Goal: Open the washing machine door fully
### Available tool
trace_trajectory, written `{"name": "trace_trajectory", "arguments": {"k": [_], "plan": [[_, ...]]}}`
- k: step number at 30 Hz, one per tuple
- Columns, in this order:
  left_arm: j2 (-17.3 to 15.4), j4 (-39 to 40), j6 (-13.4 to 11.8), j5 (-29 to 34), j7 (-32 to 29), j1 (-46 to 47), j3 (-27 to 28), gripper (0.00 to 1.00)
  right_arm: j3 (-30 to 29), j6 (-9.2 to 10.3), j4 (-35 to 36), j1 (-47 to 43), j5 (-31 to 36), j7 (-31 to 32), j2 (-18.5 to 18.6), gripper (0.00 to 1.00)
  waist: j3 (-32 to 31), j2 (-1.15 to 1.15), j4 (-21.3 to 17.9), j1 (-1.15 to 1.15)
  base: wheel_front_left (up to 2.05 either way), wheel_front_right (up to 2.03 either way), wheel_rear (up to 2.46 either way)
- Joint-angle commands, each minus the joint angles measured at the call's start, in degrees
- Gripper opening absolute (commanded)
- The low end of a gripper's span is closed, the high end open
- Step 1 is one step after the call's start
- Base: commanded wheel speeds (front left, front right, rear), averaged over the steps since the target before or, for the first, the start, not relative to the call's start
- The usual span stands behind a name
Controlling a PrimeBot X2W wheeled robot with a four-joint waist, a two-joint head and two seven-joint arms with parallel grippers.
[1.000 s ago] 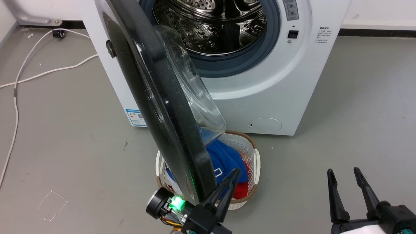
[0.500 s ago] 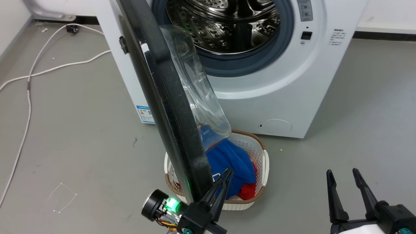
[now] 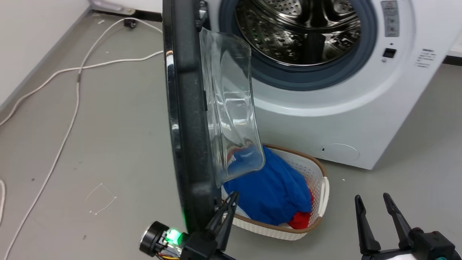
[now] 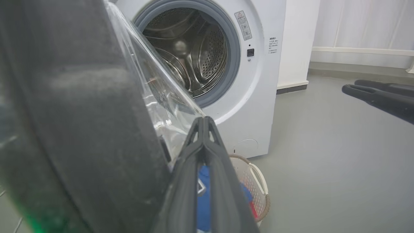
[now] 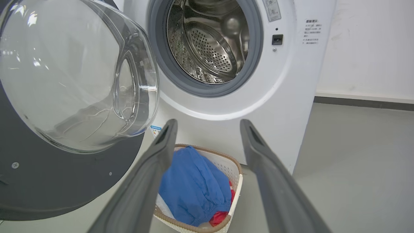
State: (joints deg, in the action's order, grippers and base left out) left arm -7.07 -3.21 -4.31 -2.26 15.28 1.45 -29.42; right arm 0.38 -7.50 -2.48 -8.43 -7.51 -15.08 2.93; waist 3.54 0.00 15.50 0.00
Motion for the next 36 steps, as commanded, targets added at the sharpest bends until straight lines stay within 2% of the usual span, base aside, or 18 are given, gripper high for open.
{"name": "trace_trajectory", "arguments": {"k": [1, 9, 15, 25, 36], "plan": [[-1.0, 0.0, -0.8, -0.1, -0.2, -0.3, 1.4, 0.0, 0.1, 0.01, -0.2, 0.0, 0.2, -0.1, -0.1, 1.0, 0.2, 0.0, 1.6, 0.0, 0.0, 0.0, 0.0], [-1.2, 0.9, -2.4, -0.6, -0.2, -2.5, 4.4, 0.0, -0.3, 0.01, -0.9, 0.0, 1.1, -0.1, -0.1, 1.0, 0.9, 0.0, 6.1, 0.0, 0.0, 0.0, 0.0], [-1.9, 1.1, -3.8, -1.7, -0.2, -2.0, 9.8, 0.0, -0.4, 0.01, -1.1, 0.8, 2.0, -0.1, -0.1, 1.0, 1.9, 0.0, 8.4, 0.0, 0.0, 0.0, 0.0], [-3.5, -0.7, -5.4, -3.5, -0.2, 0.9, 20.4, 0.0, -0.3, 0.01, -0.1, 2.8, 4.3, -0.1, -0.1, 1.0, 4.3, 0.0, 7.7, 0.0, 0.0, 0.0, 0.0], [-1.9, -3.6, -5.3, -5.3, -0.2, 5.4, 33.1, 0.0, -0.7, 0.01, 1.4, 4.3, 7.1, -0.1, -0.1, 1.0, 8.7, 0.0, 6.1, 0.0, 0.0, 0.0, 0.0]]}}
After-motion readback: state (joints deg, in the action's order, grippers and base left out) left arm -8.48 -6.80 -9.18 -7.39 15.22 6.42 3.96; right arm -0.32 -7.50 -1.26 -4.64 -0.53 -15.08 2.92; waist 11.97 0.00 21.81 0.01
